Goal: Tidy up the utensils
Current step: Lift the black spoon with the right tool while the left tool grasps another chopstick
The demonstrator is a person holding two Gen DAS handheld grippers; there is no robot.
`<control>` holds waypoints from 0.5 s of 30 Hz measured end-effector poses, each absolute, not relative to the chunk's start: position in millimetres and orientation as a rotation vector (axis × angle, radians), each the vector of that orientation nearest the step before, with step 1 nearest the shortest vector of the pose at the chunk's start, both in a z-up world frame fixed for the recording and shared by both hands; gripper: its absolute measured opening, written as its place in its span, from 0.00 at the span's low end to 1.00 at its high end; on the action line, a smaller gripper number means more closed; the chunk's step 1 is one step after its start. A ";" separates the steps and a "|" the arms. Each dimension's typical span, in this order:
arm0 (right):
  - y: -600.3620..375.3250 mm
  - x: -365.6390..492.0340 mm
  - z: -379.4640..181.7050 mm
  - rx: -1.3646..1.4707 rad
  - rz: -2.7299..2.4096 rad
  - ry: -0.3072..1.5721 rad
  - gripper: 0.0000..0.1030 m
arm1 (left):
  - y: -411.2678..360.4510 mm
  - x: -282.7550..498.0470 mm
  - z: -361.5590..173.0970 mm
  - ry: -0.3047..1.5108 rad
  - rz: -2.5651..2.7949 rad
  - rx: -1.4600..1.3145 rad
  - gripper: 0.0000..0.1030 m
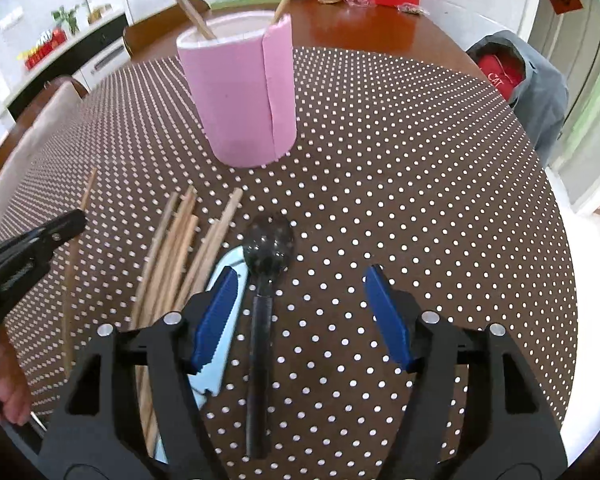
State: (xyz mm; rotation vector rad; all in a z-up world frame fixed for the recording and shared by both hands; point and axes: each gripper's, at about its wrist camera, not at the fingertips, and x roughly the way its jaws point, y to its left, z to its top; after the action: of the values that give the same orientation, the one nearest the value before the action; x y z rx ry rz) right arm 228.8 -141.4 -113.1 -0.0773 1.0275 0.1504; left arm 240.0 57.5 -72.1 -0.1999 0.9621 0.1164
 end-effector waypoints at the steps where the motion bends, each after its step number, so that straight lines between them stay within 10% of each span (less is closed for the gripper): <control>1: -140.4 230.0 -116.6 -0.091 0.145 1.034 0.64 | 59.5 240.1 -75.6 0.967 0.116 -0.202 0.05; 12: -126.1 237.5 -131.4 -0.148 0.173 1.042 0.54 | 66.2 236.1 -88.1 0.979 0.108 -0.196 0.05; 15: -123.3 240.9 -131.2 -0.140 0.193 1.039 0.17 | 69.7 236.8 -90.3 0.982 0.109 -0.197 0.05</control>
State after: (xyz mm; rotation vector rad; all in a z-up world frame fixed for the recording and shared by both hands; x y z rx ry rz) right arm 240.9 -123.3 -131.2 -0.1400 1.0387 0.1926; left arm 236.8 69.7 -90.3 -0.1969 0.9817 0.1093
